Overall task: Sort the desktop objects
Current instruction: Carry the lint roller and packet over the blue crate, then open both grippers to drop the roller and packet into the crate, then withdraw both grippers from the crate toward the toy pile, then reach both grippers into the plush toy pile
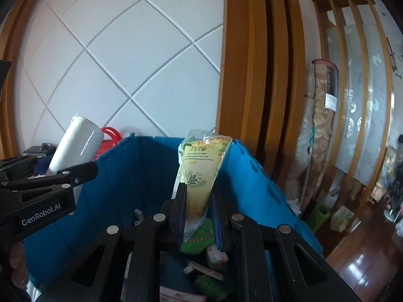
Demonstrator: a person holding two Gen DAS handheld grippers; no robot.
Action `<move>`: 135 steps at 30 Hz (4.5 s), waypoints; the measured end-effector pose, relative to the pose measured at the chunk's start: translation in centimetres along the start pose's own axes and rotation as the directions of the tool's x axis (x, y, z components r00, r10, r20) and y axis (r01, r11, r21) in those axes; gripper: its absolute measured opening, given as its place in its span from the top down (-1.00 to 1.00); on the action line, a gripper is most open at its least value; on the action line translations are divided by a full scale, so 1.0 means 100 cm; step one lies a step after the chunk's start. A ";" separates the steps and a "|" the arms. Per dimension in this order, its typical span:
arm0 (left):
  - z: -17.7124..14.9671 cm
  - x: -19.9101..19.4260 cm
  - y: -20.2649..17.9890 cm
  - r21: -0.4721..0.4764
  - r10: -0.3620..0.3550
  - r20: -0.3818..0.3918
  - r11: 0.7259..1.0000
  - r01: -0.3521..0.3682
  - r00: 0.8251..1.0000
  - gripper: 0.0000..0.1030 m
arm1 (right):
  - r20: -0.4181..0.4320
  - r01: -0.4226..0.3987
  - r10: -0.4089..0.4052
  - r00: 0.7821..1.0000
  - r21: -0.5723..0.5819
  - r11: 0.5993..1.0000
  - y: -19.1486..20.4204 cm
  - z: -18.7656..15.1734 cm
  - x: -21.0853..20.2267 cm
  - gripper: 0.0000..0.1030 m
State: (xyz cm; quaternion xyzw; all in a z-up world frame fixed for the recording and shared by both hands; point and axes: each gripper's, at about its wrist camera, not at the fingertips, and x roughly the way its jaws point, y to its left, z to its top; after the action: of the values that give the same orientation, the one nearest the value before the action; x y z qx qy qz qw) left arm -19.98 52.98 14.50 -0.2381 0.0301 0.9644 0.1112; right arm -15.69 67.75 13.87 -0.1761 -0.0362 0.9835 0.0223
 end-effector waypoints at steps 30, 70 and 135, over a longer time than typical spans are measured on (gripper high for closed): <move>-0.003 0.009 -0.023 0.012 0.062 -0.065 0.998 -0.061 0.996 -0.48 | -0.157 -0.017 0.020 0.987 0.021 1.000 -0.028 0.000 0.021 0.47; -0.088 -0.147 0.192 -0.230 0.434 0.028 0.880 -0.417 0.900 -0.72 | 0.072 -0.398 0.410 0.909 -0.143 0.906 0.182 0.005 -0.062 -1.00; -0.230 -0.016 0.671 -0.059 0.215 -0.453 0.961 -0.270 0.865 -0.67 | -0.493 -0.550 0.449 0.745 -0.071 0.832 0.670 -0.042 0.161 -0.46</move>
State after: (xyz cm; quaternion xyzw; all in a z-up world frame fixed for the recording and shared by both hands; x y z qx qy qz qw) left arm -23.52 -15.22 -4.76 -0.4514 0.0260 0.8912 -0.0353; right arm -31.37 2.18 -0.86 -0.4063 -0.0857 0.8734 -0.2542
